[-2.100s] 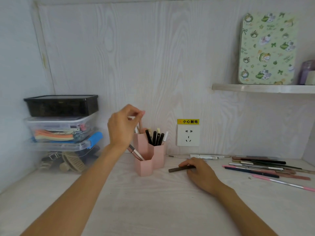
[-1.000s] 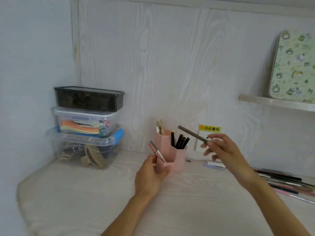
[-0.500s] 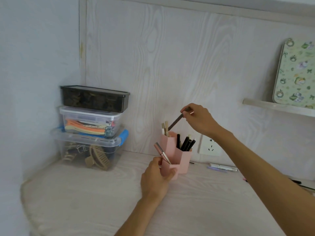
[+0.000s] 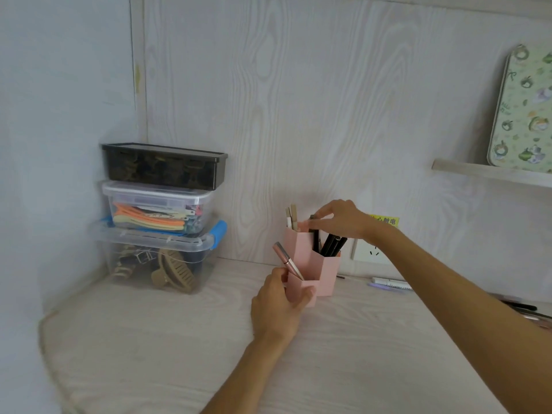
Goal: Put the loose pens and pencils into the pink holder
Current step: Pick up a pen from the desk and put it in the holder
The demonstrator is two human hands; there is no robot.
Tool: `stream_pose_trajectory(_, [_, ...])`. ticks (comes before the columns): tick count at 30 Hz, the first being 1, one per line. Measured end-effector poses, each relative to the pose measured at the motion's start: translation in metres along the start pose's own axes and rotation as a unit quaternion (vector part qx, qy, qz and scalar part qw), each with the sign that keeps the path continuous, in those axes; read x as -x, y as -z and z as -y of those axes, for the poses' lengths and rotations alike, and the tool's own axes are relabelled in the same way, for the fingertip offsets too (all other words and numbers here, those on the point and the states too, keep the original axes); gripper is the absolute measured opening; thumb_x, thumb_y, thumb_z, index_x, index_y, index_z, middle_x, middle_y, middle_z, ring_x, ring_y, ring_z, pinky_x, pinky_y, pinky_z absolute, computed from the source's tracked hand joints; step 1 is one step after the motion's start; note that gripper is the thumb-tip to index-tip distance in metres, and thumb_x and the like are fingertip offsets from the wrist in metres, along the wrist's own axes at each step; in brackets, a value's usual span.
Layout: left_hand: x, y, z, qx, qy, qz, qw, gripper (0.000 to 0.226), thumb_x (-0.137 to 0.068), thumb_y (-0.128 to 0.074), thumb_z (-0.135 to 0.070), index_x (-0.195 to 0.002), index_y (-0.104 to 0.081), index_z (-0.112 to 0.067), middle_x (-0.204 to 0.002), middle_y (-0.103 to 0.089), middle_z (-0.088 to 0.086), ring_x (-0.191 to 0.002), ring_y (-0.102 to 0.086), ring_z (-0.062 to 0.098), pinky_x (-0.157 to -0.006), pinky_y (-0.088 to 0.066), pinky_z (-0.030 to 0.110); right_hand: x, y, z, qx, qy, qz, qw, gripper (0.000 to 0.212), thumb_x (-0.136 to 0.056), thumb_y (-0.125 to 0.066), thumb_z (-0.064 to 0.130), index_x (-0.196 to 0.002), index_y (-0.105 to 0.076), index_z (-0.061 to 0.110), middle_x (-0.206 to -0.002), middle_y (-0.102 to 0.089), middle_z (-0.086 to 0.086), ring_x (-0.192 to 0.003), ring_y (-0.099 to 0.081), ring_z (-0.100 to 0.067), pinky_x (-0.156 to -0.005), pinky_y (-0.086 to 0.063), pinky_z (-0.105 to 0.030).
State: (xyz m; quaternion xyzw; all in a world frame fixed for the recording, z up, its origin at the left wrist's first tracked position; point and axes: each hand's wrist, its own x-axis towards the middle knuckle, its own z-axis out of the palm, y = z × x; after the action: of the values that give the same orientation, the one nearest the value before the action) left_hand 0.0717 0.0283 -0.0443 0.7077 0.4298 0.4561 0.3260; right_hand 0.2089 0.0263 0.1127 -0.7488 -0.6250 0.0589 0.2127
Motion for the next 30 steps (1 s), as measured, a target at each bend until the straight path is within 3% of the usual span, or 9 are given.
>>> stream_pose_trajectory(2, [-0.001,-0.001,0.000,-0.002,0.002,0.004,1.000,0.046,-0.077,-0.068,-0.049,-0.115,-0.052,-0.029,-0.115,-0.061,-0.011,-0.103,-0.059,0.012,-0.086,-0.049,0.032,0.005,0.009,-0.005,-0.070,0.016,-0.003,0.997,0.041,-0.090,-0.049,0.048,-0.114,-0.066,0.020,-0.141,-0.049,-0.006,-0.132,-0.039,-0.026,-0.111,-0.027,-0.035])
stream_pose_trajectory(4, [-0.002,-0.002,0.001,0.001,0.005,0.008,1.000,0.048,-0.077,-0.069,-0.049,-0.117,-0.052,-0.029,-0.117,-0.061,-0.011,-0.104,-0.059,0.011,-0.086,-0.050,0.030,0.010,0.017,-0.013,-0.107,0.030,-0.025,0.994,0.038,-0.095,-0.041,0.042,-0.112,-0.067,0.020,-0.139,-0.050,-0.003,-0.129,-0.043,-0.021,-0.099,-0.027,-0.025])
stream_pose_trajectory(8, [-0.002,-0.002,0.001,0.005,-0.001,-0.011,1.000,0.055,-0.073,-0.073,-0.046,-0.119,-0.048,-0.027,-0.117,-0.057,-0.014,-0.105,-0.057,0.011,-0.086,-0.049,0.031,0.028,0.017,-0.045,-0.126,0.066,-0.098,0.985,0.032,-0.098,-0.040,0.033,-0.109,-0.067,0.019,-0.124,-0.061,0.002,-0.113,-0.050,-0.011,-0.087,-0.033,-0.021])
stream_pose_trajectory(11, [-0.001,0.003,-0.006,-0.029,-0.018,-0.089,0.995,0.066,-0.064,-0.080,-0.046,-0.114,-0.042,-0.026,-0.108,-0.048,-0.016,-0.094,-0.052,0.009,-0.075,-0.046,0.029,0.047,0.001,-0.088,-0.093,0.047,-0.138,0.985,0.026,-0.097,-0.044,0.024,-0.101,-0.069,0.018,-0.114,-0.066,0.001,-0.105,-0.056,-0.015,-0.085,-0.040,-0.025])
stream_pose_trajectory(15, [0.004,0.004,-0.017,-0.097,-0.100,-0.136,0.981,0.050,-0.064,-0.080,-0.041,-0.090,-0.039,-0.030,-0.083,-0.047,-0.016,-0.076,-0.047,0.007,-0.058,-0.036,0.025,0.074,-0.026,-0.155,-0.007,-0.021,-0.127,0.992,0.024,-0.095,-0.046,0.014,-0.108,-0.065,0.018,-0.119,-0.063,-0.004,-0.114,-0.054,-0.021,-0.096,-0.041,-0.035])
stream_pose_trajectory(19, [0.010,0.001,-0.024,-0.163,-0.185,-0.103,0.964,0.030,-0.071,-0.074,-0.033,-0.079,-0.045,-0.033,-0.073,-0.048,-0.019,-0.070,-0.047,-0.004,-0.052,-0.028,0.013,0.087,-0.055,-0.189,0.045,-0.033,-0.125,0.991,0.039,-0.093,-0.045,0.011,-0.131,-0.047,0.017,-0.138,-0.049,-0.005,-0.127,-0.042,-0.023,-0.104,-0.032,-0.033])
stream_pose_trajectory(23, [0.016,-0.005,-0.031,-0.200,-0.231,-0.046,0.951,0.026,-0.074,-0.074,-0.022,-0.079,-0.052,-0.035,-0.069,-0.048,-0.022,-0.067,-0.050,-0.004,-0.050,-0.031,0.012,0.081,-0.072,-0.198,0.101,-0.073,-0.059,0.990,0.049,-0.098,-0.033,0.025,-0.145,-0.021,0.018,-0.155,-0.022,0.001,-0.142,-0.019,-0.019,-0.116,-0.017,-0.039])
stream_pose_trajectory(27, [0.019,-0.019,-0.044,-0.219,-0.280,0.021,0.934,0.018,-0.078,-0.070,-0.020,-0.084,-0.058,-0.032,-0.073,-0.047,-0.028,-0.066,-0.049,-0.006,-0.053,-0.033,0.009,0.080,-0.074,-0.198,0.094,-0.068,-0.083,0.990,0.046,-0.096,-0.034,0.028,-0.141,-0.029,0.022,-0.148,-0.029,-0.001,-0.136,-0.025,-0.021,-0.112,-0.020,-0.041])
stream_pose_trajectory(30, [0.014,-0.043,-0.054,-0.237,-0.314,0.107,0.913,0.019,-0.086,-0.061,-0.017,-0.101,-0.064,-0.028,-0.096,-0.061,-0.021,-0.086,-0.059,0.001,-0.066,-0.041,0.012,0.082,-0.073,-0.199,0.114,-0.066,-0.098,0.986,0.042,-0.094,-0.036,0.029,-0.136,-0.036,0.023,-0.139,-0.034,-0.003,-0.130,-0.028,-0.023,-0.111,-0.017,-0.043])
